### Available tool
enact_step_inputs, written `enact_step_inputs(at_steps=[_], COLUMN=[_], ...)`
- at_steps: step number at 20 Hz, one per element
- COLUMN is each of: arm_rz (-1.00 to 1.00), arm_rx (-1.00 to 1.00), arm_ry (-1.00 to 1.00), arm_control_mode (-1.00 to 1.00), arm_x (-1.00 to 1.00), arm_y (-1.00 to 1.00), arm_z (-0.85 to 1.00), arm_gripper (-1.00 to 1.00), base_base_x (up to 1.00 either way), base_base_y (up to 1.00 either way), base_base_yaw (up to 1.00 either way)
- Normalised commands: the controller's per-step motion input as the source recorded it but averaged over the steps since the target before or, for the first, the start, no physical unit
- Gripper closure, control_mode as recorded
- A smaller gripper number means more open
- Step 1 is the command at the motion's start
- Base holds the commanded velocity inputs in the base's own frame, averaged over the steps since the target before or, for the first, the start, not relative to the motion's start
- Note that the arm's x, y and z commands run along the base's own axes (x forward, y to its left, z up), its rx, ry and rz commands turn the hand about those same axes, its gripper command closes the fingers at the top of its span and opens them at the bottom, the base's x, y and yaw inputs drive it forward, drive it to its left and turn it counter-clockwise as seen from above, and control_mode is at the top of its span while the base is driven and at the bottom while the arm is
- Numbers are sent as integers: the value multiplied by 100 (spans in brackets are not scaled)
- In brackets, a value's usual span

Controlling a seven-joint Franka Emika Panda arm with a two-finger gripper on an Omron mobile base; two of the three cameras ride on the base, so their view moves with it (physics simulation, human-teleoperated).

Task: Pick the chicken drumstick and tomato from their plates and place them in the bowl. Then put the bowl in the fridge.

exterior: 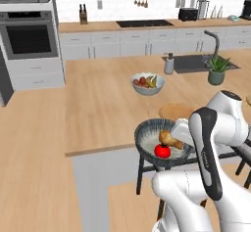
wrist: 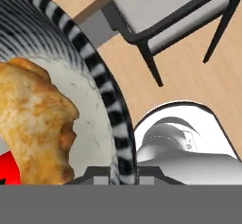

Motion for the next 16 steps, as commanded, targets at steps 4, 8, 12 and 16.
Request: enact_step_inputs(at_steps=[4, 8, 12, 16], arm_rz=[0, 0, 0, 0], arm_rx=[0, 0, 0, 0], arm_ry=[0, 0, 0, 0], arm_control_mode=[100, 100, 100, 100], arm_x=[0, 0, 0, 0], arm_y=[0, 0, 0, 0], arm_z=[0, 0, 0, 0], arm_gripper=[100, 100, 100, 100], base_base_x=[52, 64, 80, 94], base_base_y=[100, 100, 100, 100], base_base_yaw=[-2, -3, -3, -4])
